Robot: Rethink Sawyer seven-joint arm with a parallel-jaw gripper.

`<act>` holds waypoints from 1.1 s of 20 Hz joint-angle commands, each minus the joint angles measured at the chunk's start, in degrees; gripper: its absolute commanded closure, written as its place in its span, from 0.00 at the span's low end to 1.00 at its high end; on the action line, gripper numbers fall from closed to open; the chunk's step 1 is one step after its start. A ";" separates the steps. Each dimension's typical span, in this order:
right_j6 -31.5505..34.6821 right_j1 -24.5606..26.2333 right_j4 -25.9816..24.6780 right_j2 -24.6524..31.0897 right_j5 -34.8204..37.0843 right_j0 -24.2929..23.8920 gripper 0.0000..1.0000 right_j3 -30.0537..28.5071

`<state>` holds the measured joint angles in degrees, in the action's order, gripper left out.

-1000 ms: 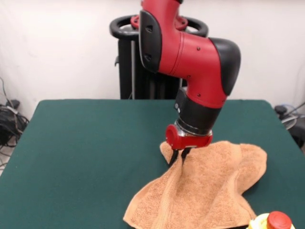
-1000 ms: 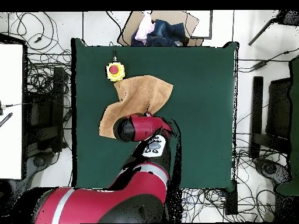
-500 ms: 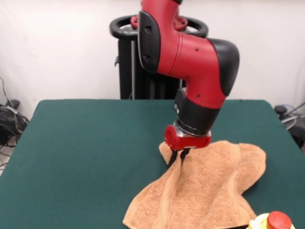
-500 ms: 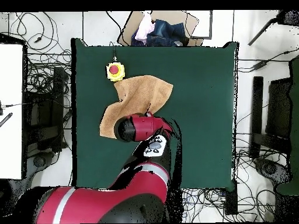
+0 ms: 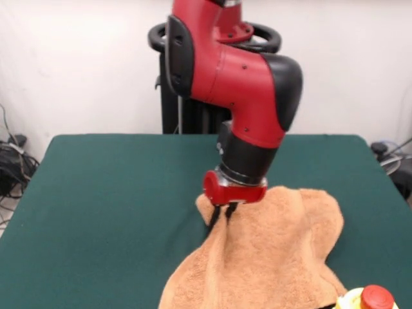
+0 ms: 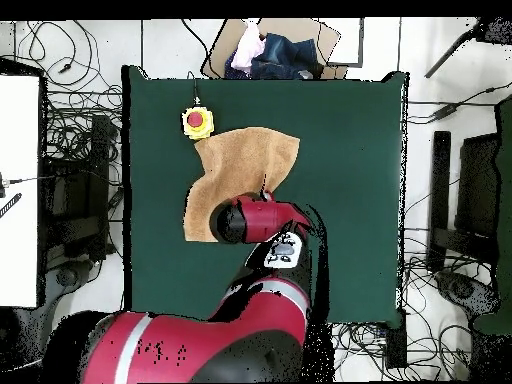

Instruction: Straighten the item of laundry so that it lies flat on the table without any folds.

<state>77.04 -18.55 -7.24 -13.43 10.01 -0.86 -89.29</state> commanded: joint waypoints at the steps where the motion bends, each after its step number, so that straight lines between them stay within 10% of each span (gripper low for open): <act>1: 3.69 -2.91 -6.85 3.56 -2.97 -7.60 1.00 -5.91; 22: 4.78 -6.41 -16.33 5.26 1.41 -11.95 1.00 -4.67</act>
<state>77.04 -25.70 -21.18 -13.36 9.38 -14.36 -92.35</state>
